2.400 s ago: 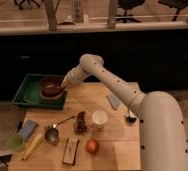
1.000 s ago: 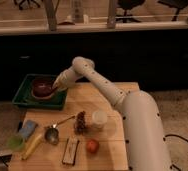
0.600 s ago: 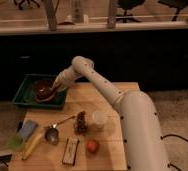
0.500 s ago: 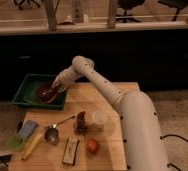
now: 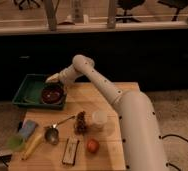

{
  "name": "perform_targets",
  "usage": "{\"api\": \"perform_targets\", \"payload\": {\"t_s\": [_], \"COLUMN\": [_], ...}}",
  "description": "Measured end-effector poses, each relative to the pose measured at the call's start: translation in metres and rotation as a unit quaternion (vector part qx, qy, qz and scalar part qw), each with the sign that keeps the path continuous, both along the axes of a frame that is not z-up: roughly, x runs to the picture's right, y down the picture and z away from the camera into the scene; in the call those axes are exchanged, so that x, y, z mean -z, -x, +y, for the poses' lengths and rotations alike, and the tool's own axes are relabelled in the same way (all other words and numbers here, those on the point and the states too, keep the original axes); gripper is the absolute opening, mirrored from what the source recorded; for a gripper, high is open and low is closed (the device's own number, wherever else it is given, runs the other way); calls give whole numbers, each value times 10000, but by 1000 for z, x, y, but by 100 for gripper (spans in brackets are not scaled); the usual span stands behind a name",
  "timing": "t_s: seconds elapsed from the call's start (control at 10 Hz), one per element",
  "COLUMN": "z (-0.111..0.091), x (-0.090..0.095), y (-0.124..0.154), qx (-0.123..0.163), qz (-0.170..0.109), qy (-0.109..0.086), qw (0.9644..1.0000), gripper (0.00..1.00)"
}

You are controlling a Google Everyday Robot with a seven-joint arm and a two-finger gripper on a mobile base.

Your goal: Stack bowls into tray

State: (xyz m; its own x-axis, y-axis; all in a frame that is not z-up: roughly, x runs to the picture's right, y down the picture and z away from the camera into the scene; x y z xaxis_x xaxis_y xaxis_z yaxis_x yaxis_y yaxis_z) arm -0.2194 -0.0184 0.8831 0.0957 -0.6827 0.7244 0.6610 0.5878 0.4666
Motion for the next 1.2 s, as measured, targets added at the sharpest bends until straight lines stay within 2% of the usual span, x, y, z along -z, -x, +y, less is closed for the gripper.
{"api": "perform_targets", "payload": {"t_s": [0.6, 1.2], "z": [-20, -32], "x": [12, 17], "y": [-4, -9], "qx": [-73, -135], "qz": [5, 45], "qy": [-191, -186], "qw": [9998, 9997], "gripper": [80, 80]}}
